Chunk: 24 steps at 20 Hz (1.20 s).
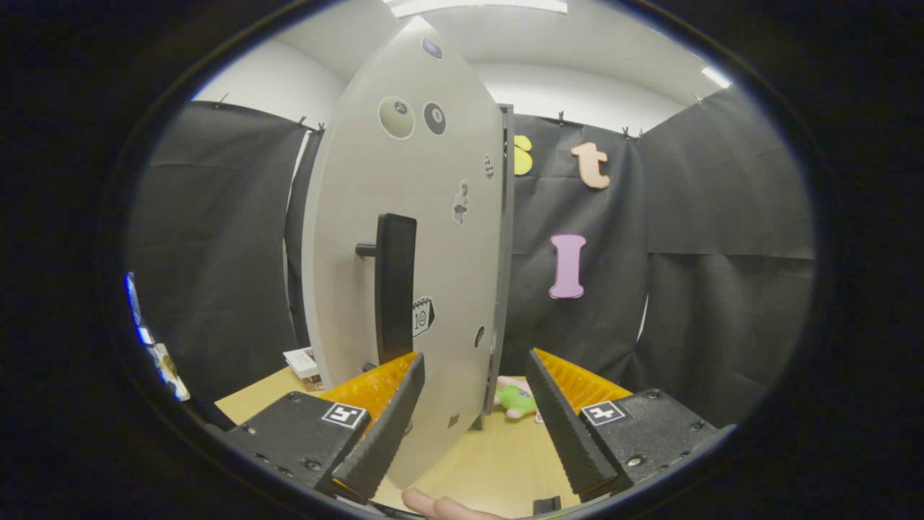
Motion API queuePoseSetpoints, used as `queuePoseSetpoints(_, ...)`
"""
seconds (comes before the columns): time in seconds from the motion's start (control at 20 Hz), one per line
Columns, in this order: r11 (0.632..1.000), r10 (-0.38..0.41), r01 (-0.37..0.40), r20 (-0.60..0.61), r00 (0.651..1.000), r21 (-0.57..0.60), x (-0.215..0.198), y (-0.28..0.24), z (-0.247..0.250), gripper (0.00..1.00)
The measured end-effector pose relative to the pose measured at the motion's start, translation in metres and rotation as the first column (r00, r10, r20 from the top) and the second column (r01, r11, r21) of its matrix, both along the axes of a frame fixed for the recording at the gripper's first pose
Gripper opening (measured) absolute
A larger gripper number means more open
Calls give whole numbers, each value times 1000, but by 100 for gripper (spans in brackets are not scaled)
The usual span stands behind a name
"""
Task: Open the shoe cabinet door, grab the shoes and put them into the shoe cabinet, then close the shoe cabinet door.
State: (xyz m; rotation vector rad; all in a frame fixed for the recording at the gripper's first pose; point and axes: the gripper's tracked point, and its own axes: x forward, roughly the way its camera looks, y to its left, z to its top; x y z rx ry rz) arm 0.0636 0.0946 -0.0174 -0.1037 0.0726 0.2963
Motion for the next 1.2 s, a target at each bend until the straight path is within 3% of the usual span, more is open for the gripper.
queuePoseSetpoints(0.2,1000,-21,21,-27,999,0,20,27,-14,94)
queuePoseSetpoints(0.7,998,60,-62,-137,989,-13,47,151,-82,96)
queuePoseSetpoints(1.1,999,10,-7,-78,997,32,29,147,-67,97)
queuePoseSetpoints(1.2,998,-48,50,-56,997,32,19,133,-60,97)
